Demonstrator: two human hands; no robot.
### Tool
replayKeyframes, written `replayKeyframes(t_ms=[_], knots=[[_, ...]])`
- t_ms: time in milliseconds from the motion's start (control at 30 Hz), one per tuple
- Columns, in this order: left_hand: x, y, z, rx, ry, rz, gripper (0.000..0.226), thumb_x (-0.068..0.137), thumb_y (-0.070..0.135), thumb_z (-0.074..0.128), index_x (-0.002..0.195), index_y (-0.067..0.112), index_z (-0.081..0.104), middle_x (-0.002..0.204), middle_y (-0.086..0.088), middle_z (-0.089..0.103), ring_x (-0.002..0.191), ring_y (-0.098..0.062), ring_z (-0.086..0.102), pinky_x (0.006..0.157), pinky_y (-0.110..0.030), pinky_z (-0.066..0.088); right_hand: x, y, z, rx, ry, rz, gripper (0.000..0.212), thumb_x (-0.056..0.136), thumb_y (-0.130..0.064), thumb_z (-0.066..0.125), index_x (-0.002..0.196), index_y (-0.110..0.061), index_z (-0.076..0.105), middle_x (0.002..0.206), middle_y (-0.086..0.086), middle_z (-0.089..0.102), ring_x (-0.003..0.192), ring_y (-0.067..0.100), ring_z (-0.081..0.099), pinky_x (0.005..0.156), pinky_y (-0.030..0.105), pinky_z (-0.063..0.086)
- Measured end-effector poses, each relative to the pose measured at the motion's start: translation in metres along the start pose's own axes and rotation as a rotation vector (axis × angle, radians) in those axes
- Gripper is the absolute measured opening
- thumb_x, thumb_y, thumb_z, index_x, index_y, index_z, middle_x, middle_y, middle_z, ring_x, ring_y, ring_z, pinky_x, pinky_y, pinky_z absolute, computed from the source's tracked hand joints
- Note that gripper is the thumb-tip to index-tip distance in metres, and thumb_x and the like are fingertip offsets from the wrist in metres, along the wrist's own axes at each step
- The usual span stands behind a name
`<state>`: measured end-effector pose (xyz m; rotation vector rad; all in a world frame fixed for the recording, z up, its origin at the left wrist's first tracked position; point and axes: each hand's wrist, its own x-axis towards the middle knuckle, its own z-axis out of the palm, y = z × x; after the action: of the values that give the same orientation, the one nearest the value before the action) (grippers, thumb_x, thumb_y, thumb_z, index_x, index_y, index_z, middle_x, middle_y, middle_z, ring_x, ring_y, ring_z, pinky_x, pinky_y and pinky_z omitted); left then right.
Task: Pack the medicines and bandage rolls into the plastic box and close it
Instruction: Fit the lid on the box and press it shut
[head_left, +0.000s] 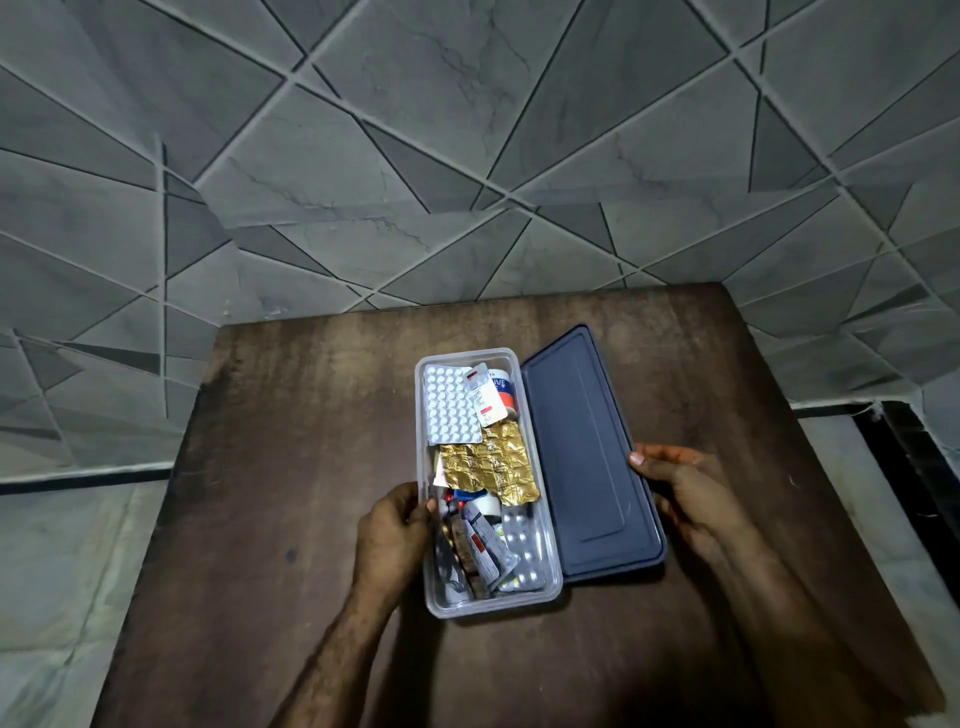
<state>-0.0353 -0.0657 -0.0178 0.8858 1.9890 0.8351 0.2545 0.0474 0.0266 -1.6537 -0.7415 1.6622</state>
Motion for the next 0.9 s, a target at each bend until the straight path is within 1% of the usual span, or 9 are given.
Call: replayKeyframes(t_ms=[167, 333, 433, 600, 700, 733, 800, 833, 900], knots=[[0.0, 0.006, 0.015, 0.044, 0.007, 0.017, 0.018, 0.089, 0.022, 0.064, 0.105, 0.021, 0.072, 0.094, 0.006, 0.076, 0.088, -0.012, 0.07, 0.08, -0.029, 0.055, -0.015, -0.024, -0.003, 0.0, 0.026, -0.068, 0.013, 0.082, -0.002, 0.068, 0.095, -0.003, 0.069, 0.085, 0.009, 0.075, 0.084, 0.025, 0.068, 0.085, 0.037, 0.052], [0.001, 0.01, 0.026, 0.043, -0.026, 0.025, 0.018, 0.089, 0.024, 0.062, 0.104, 0.022, 0.071, 0.094, 0.008, 0.076, 0.087, -0.01, 0.071, 0.082, -0.033, 0.057, -0.03, -0.035, 0.009, -0.013, 0.017, -0.179, 0.019, 0.08, -0.002, 0.071, 0.098, 0.0, 0.067, 0.082, 0.012, 0.074, 0.079, 0.026, 0.067, 0.073, 0.034, 0.056], [0.003, 0.012, 0.027, 0.018, -0.051, -0.005, 0.02, 0.089, 0.029, 0.064, 0.106, 0.023, 0.071, 0.097, 0.008, 0.076, 0.09, -0.009, 0.071, 0.085, -0.034, 0.057, -0.038, -0.033, 0.022, -0.072, 0.014, -0.243, 0.023, 0.077, -0.005, 0.075, 0.098, 0.0, 0.067, 0.091, 0.022, 0.072, 0.081, 0.028, 0.067, 0.081, 0.039, 0.056], [-0.004, 0.036, 0.023, 0.095, 0.118, 0.104, 0.039, 0.092, 0.032, 0.063, 0.126, 0.014, 0.061, 0.118, 0.005, 0.065, 0.102, -0.012, 0.064, 0.082, -0.019, 0.045, -0.049, -0.019, 0.047, -0.371, 0.041, -0.322, 0.02, 0.075, -0.02, 0.081, 0.09, -0.021, 0.068, 0.081, 0.003, 0.071, 0.074, 0.015, 0.067, 0.072, 0.03, 0.056], [-0.008, 0.059, 0.024, 0.004, 0.166, 0.221, 0.026, 0.093, 0.034, 0.061, 0.111, 0.016, 0.067, 0.108, 0.003, 0.071, 0.086, -0.001, 0.065, 0.067, -0.005, 0.045, -0.06, -0.01, 0.066, -0.486, 0.067, -0.38, 0.021, 0.076, -0.024, 0.08, 0.088, -0.028, 0.064, 0.076, -0.001, 0.068, 0.072, 0.015, 0.066, 0.07, 0.029, 0.056], [-0.009, 0.067, 0.026, -0.048, 0.115, 0.223, 0.022, 0.093, 0.036, 0.06, 0.105, 0.02, 0.069, 0.101, 0.006, 0.073, 0.084, 0.003, 0.064, 0.069, -0.007, 0.049, -0.063, -0.006, 0.073, -0.512, 0.064, -0.401, 0.021, 0.076, -0.025, 0.08, 0.089, -0.029, 0.063, 0.075, -0.002, 0.067, 0.071, 0.015, 0.065, 0.069, 0.03, 0.056], [-0.01, 0.08, 0.032, -0.217, -0.042, 0.156, 0.026, 0.09, 0.047, 0.06, 0.092, 0.024, 0.071, 0.089, 0.005, 0.075, 0.081, -0.005, 0.069, 0.077, -0.027, 0.057, -0.068, 0.003, 0.084, -0.588, 0.047, -0.445, 0.022, 0.077, -0.028, 0.078, 0.093, -0.03, 0.063, 0.074, -0.005, 0.064, 0.068, 0.01, 0.063, 0.065, 0.025, 0.053], [-0.009, 0.086, 0.036, -0.306, -0.11, 0.117, 0.031, 0.089, 0.051, 0.06, 0.086, 0.022, 0.071, 0.082, 0.003, 0.075, 0.078, -0.012, 0.07, 0.076, -0.035, 0.057, -0.071, 0.006, 0.09, -0.659, 0.042, -0.481, 0.022, 0.078, -0.029, 0.077, 0.094, -0.03, 0.063, 0.075, -0.006, 0.063, 0.066, 0.007, 0.06, 0.064, 0.018, 0.049], [-0.008, 0.09, 0.041, -0.392, -0.153, 0.1, 0.034, 0.086, 0.05, 0.063, 0.078, 0.017, 0.068, 0.07, 0.002, 0.068, 0.067, -0.015, 0.062, 0.067, -0.036, 0.051, -0.078, 0.011, 0.099, -0.802, 0.026, -0.568, 0.021, 0.079, -0.029, 0.074, 0.097, -0.029, 0.063, 0.077, -0.01, 0.059, 0.066, 0.001, 0.054, 0.062, 0.009, 0.038]])
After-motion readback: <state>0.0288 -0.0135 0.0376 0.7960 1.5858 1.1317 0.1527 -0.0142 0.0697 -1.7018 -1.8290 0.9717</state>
